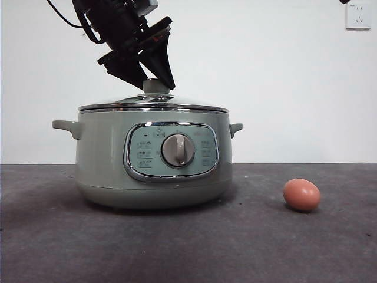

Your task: Pick up the egg,open the lid,put the egg in the pot,close the lid

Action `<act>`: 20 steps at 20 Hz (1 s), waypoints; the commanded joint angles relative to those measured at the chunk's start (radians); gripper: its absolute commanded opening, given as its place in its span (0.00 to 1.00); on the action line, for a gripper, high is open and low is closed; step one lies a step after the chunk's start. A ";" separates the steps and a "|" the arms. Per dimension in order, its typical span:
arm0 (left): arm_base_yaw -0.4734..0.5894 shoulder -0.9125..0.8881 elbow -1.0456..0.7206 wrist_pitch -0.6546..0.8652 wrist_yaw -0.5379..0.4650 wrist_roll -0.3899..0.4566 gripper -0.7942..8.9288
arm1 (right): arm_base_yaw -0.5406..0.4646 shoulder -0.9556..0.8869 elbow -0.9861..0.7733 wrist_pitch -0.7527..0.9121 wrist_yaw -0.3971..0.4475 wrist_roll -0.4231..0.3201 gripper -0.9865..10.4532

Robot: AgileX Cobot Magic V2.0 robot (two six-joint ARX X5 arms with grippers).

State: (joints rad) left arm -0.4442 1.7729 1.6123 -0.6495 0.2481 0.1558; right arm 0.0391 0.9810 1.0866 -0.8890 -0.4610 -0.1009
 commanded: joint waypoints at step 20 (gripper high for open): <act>-0.002 0.007 0.139 -0.059 0.014 -0.024 0.07 | 0.001 0.004 0.005 0.011 0.013 0.004 0.58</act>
State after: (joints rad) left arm -0.4442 1.7874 1.7325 -0.7460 0.2493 0.1398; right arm 0.0391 0.9817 1.0866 -0.8864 -0.4484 -0.1005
